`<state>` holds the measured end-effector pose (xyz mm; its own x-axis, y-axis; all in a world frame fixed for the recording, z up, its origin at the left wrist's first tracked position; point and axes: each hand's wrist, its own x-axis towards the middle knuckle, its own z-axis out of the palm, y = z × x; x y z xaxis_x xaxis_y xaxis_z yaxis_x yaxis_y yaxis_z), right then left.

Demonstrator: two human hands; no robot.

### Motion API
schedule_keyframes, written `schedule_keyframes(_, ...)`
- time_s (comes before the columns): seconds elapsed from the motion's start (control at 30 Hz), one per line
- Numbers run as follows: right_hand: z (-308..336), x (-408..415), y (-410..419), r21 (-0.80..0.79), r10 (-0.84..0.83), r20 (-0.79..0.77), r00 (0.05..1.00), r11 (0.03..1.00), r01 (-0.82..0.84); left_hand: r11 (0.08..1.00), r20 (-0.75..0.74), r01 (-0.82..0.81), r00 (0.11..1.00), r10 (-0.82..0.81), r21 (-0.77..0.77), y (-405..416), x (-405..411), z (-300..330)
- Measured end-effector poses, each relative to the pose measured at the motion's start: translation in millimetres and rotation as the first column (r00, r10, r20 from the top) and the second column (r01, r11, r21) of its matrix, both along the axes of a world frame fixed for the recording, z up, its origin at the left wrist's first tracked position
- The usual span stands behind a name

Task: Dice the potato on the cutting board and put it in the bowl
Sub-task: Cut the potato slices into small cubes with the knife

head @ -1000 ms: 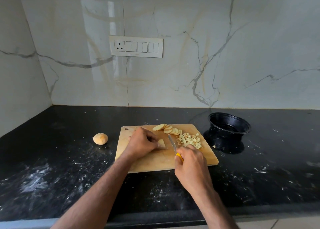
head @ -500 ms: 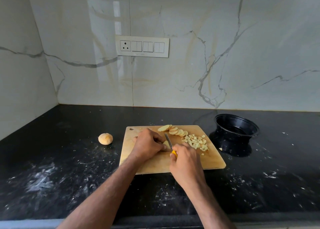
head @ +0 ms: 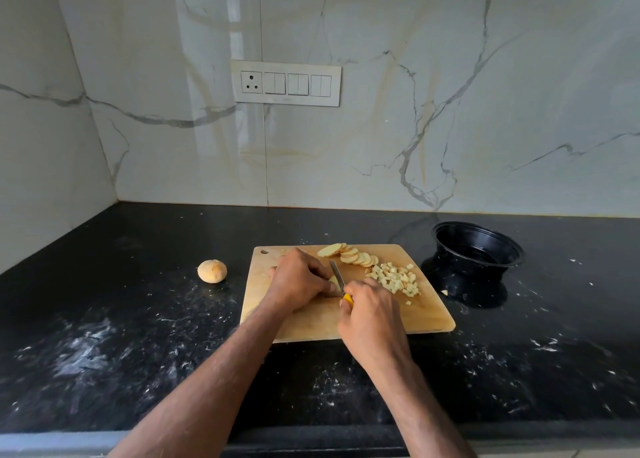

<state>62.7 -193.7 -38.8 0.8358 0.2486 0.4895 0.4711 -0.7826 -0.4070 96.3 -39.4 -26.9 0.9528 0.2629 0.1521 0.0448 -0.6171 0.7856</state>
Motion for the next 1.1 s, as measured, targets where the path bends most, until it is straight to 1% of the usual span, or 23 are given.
schedule_keyframes(0.17,-0.6,-3.5,-0.2,-0.021,0.015,-0.002,1.0,1.0,-0.016,0.999,-0.017,-0.005,1.0,0.005,-0.045,-0.8,-0.1,3.4)
schedule_keyframes(0.3,-3.3,-7.8,-3.8,-0.05,0.033,-0.023,0.999,0.998,-0.034,0.999,-0.033,-0.012,0.999,0.01,-0.037,-2.1,0.3,4.9)
schedule_keyframes(0.57,-2.6,-27.4,-22.1,-0.098,0.041,-0.055,0.998,0.994,-0.047,0.999,-0.02,-0.022,1.0,0.022,-0.028,-2.3,-2.0,2.2)
schedule_keyframes(0.73,-1.5,-34.1,-39.3,-0.063,-0.024,-0.042,0.999,0.998,0.021,1.0,0.014,0.012,1.0,-0.011,-0.022,0.2,-6.2,-1.5)
schedule_keyframes(0.83,3.3,-30.9,-41.2,-0.029,-0.041,-0.006,0.999,0.999,0.041,0.999,0.047,0.034,0.998,-0.033,-0.004,4.0,-6.2,-3.1)
schedule_keyframes(0.93,9.0,-24.6,-33.4,-0.021,-0.03,0.018,0.999,0.999,0.03,0.998,0.072,0.058,0.996,-0.056,-0.018,7.5,-6.6,-3.6)
schedule_keyframes(1.1,9.9,-17.3,-16.1,-0.048,0.026,-0.002,1.0,0.998,-0.026,0.999,0.083,0.047,0.996,-0.046,-0.011,8.2,-6.7,-4.2)
